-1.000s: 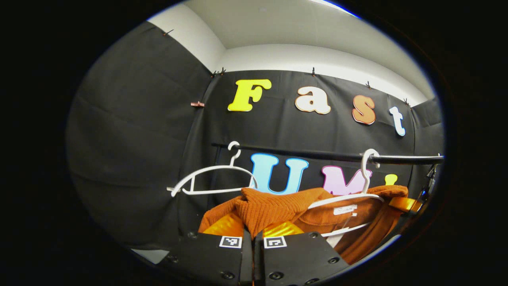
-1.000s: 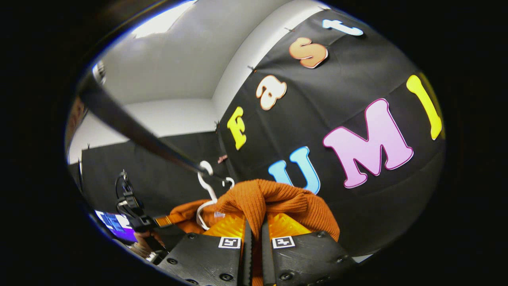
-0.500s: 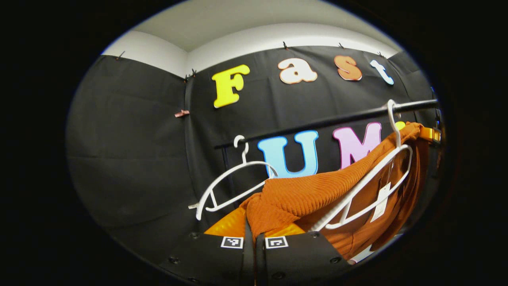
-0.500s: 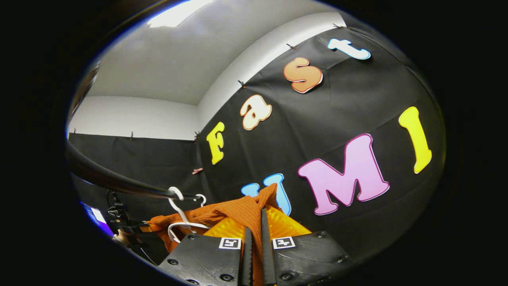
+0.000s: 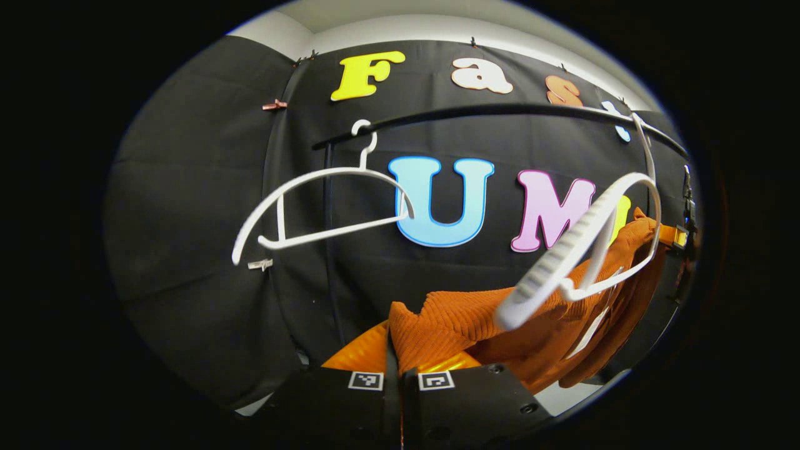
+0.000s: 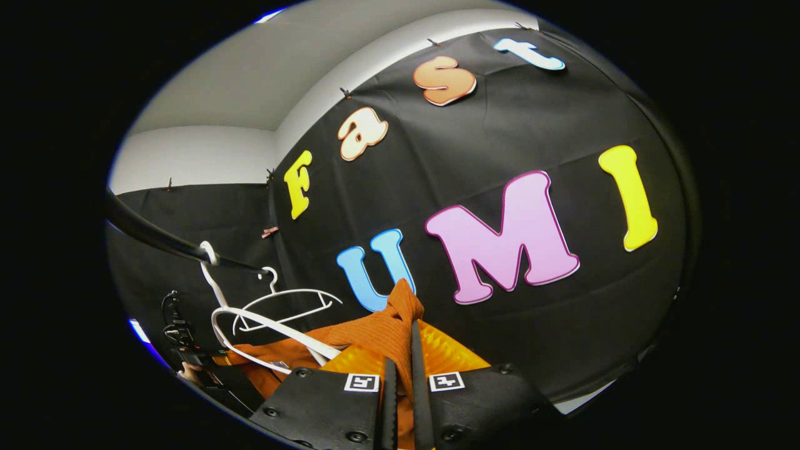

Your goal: Grasp the clothes on the hanger with both hands and then place them into the laundry hamper below.

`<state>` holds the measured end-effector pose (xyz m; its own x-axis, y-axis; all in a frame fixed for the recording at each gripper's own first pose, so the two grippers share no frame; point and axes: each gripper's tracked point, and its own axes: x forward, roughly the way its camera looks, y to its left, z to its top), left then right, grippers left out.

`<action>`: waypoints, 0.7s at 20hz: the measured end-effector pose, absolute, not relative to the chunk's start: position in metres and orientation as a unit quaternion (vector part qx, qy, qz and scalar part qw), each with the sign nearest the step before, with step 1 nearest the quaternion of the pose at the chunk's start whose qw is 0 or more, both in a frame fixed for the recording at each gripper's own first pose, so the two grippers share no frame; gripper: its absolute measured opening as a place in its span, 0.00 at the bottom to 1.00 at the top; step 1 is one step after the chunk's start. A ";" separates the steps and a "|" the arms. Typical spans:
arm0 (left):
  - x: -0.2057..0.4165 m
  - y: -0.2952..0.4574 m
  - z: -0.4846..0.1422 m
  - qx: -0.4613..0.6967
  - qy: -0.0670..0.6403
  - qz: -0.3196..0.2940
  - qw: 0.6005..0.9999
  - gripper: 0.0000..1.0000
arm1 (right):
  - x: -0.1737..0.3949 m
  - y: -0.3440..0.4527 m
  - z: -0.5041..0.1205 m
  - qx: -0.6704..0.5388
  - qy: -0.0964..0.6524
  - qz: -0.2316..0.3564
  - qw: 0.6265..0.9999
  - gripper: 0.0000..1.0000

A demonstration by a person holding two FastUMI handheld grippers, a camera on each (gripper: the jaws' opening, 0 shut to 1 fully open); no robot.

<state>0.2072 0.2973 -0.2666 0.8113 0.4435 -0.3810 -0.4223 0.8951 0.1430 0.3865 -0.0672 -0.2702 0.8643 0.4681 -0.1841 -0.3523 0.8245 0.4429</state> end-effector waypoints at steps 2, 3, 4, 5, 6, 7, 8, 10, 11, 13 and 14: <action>0.200 0.291 -0.282 0.027 0.223 0.229 0.947 0.06 | 0.384 -0.071 -0.289 0.198 0.165 0.209 0.943 0.14; 0.196 0.289 -0.287 0.032 0.230 0.230 0.945 0.06 | 0.381 -0.071 -0.296 0.198 0.173 0.207 0.942 0.14; 0.193 0.288 -0.291 0.036 0.233 0.234 0.943 0.06 | 0.382 -0.072 -0.303 0.198 0.180 0.204 0.942 0.14; 0.190 0.287 -0.294 0.032 0.233 0.238 0.942 0.06 | 0.380 -0.074 -0.309 0.198 0.187 0.200 0.941 0.14; 0.188 0.285 -0.298 0.018 0.232 0.241 0.942 0.06 | 0.378 -0.076 -0.317 0.196 0.195 0.196 0.941 0.14; 0.186 0.282 -0.304 0.001 0.233 0.241 0.942 0.06 | 0.375 -0.078 -0.326 0.193 0.206 0.191 0.940 0.14; 0.182 0.279 -0.310 -0.011 0.236 0.244 0.941 0.06 | 0.371 -0.079 -0.335 0.189 0.217 0.187 0.939 0.14; 0.174 0.272 -0.321 -0.021 0.244 0.249 0.937 0.06 | 0.360 -0.076 -0.352 0.187 0.241 0.182 0.935 0.15; 0.170 0.268 -0.327 -0.024 0.248 0.251 0.935 0.06 | 0.353 -0.071 -0.361 0.194 0.255 0.183 0.930 0.15; 0.169 0.255 -0.338 -0.042 0.257 0.244 0.934 0.06 | 0.336 -0.053 -0.374 0.211 0.285 0.194 0.914 0.14; 0.168 0.246 -0.344 -0.053 0.261 0.241 0.933 0.06 | 0.326 -0.042 -0.379 0.219 0.298 0.201 0.907 0.14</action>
<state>0.1683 0.2456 -0.3435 0.7477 0.4211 -0.5135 -0.4769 0.8786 0.0260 0.3264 -0.0417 -0.3787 0.7412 0.4955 -0.4528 -0.2346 0.8233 0.5169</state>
